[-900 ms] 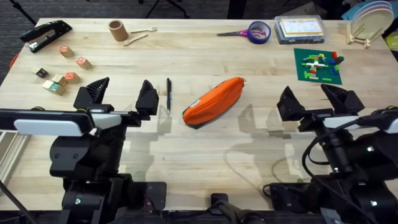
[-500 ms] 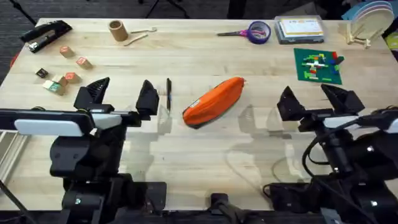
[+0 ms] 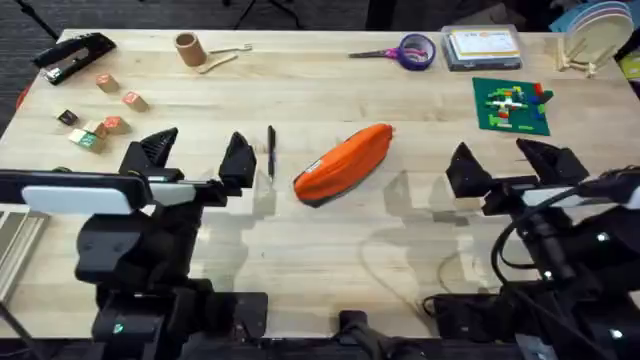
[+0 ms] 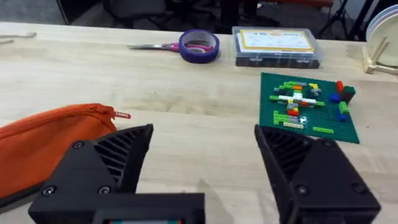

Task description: Unzip the bag, pick up the pens from the table one at a time and place them inside, then zip the bag closed.

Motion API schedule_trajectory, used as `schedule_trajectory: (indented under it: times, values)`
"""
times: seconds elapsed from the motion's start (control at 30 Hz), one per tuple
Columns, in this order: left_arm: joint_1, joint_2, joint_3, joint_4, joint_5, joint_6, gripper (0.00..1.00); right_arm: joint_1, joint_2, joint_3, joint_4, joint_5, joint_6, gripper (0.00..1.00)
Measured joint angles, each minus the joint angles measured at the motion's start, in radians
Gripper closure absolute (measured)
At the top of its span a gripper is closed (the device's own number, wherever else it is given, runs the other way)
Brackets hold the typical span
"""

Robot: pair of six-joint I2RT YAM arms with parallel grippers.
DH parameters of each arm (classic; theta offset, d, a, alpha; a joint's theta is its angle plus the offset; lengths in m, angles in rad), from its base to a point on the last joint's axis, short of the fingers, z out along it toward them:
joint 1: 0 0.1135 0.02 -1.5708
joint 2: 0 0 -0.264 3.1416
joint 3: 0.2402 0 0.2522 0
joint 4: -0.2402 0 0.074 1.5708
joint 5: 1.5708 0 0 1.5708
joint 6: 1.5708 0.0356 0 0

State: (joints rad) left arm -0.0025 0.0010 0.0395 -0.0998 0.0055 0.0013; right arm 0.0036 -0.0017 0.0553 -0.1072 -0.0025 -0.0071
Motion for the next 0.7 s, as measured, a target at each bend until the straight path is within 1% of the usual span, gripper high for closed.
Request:
schedule_trajectory:
  times: [0.17,0.4,0.47,0.5,0.7]
  values:
    - [0.0,0.0,0.091,-0.101,0.0,0.003,0.008,0.0,0.0,0.084,-0.107,0.0,0.0,0.003]
    - [0.0,0.02,0.224,-0.237,0.012,0.003,0.008,0.0,0.002,0.24,-0.279,0.0,0.0,0.004]
    - [0.0,0.063,0.274,-0.28,0.024,0.007,0.008,0.0,0.007,0.277,-0.321,0.0,0.0,0.004]
    - [0.0,0.144,0.345,-0.321,0.046,0.018,0.008,0.0,0.038,0.329,-0.363,-0.001,0.0,0.003]
    - [0.0,0.351,0.5,-0.367,0.086,0.026,0.008,0.0,0.17,0.45,-0.428,-0.001,0.0,0.003]
